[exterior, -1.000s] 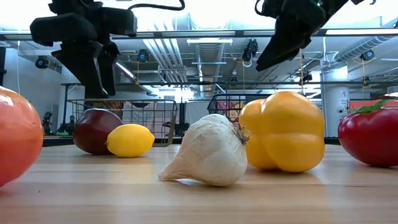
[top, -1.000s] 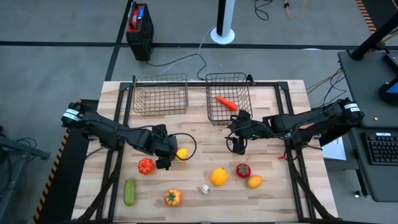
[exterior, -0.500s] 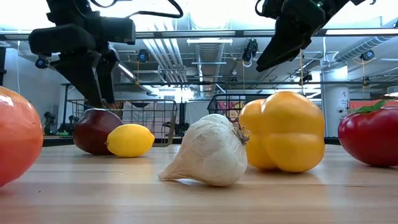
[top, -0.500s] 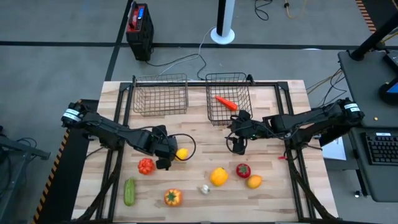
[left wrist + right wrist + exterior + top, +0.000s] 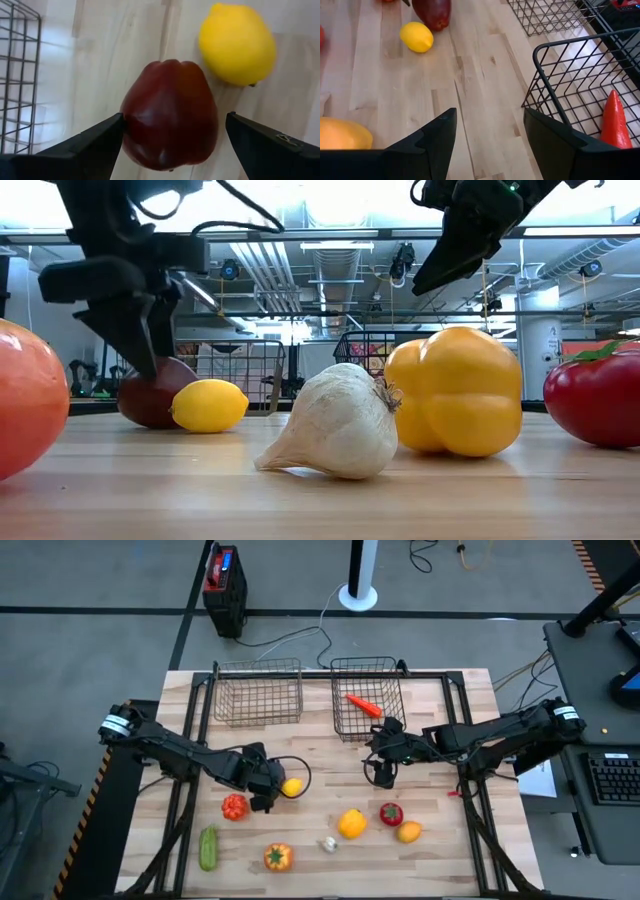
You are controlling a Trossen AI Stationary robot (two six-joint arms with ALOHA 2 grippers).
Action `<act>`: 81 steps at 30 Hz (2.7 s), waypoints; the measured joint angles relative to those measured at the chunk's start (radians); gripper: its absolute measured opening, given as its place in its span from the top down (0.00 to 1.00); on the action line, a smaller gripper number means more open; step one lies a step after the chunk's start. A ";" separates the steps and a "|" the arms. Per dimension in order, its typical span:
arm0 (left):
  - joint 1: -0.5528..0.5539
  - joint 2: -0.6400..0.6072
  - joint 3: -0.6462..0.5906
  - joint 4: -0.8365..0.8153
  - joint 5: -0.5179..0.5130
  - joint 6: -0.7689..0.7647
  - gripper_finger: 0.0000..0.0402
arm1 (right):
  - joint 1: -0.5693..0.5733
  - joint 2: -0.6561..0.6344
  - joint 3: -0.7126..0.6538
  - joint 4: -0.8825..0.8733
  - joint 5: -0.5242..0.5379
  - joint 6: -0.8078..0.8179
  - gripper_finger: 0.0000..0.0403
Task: Sort produce into baskets
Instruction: Put the apple into the gold wire basket
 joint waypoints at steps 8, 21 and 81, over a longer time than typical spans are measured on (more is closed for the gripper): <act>0.001 -0.003 -0.049 0.078 -0.016 -0.008 0.17 | 0.000 0.000 0.000 0.001 0.000 0.000 0.44; 0.000 -0.003 -0.076 0.109 -0.039 -0.039 0.17 | 0.000 0.000 0.000 0.003 0.000 0.001 0.44; 0.000 0.080 -0.100 0.170 -0.060 -0.020 0.16 | 0.000 -0.001 0.000 0.007 0.000 0.002 0.44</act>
